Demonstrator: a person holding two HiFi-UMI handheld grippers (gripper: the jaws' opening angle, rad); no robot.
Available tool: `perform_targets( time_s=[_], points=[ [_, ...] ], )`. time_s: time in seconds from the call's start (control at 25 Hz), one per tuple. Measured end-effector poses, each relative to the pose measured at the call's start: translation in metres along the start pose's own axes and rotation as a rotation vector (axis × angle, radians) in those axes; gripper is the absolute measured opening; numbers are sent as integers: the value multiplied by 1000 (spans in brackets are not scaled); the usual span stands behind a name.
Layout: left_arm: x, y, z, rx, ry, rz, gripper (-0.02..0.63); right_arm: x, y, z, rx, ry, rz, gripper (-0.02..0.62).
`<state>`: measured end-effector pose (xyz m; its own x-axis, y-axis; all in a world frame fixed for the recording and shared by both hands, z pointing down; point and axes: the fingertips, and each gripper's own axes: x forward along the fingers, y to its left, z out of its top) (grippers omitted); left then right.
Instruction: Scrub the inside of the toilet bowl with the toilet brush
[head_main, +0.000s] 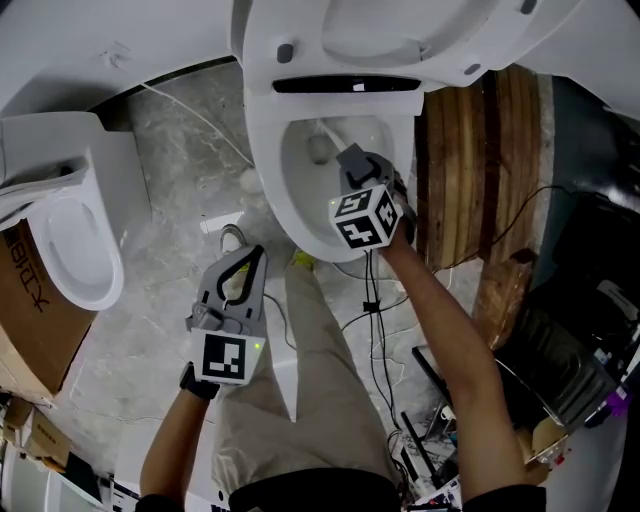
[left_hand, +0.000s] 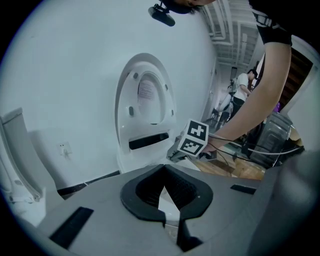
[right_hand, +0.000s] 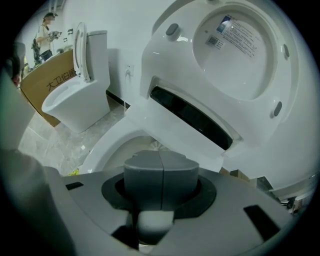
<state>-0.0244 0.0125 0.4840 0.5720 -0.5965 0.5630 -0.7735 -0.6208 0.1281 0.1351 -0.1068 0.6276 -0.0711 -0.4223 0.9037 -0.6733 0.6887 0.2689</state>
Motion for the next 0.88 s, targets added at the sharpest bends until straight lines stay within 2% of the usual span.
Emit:
perform_targets(
  time_s=[0.48, 0.88],
  points=[
    [-3, -11, 1, 11, -5, -8, 18, -5, -30, -30, 28, 75, -88, 158],
    [-3, -15, 1, 3, -17, -14, 18, -17, -41, -56, 4, 192, -119, 158]
  ],
)
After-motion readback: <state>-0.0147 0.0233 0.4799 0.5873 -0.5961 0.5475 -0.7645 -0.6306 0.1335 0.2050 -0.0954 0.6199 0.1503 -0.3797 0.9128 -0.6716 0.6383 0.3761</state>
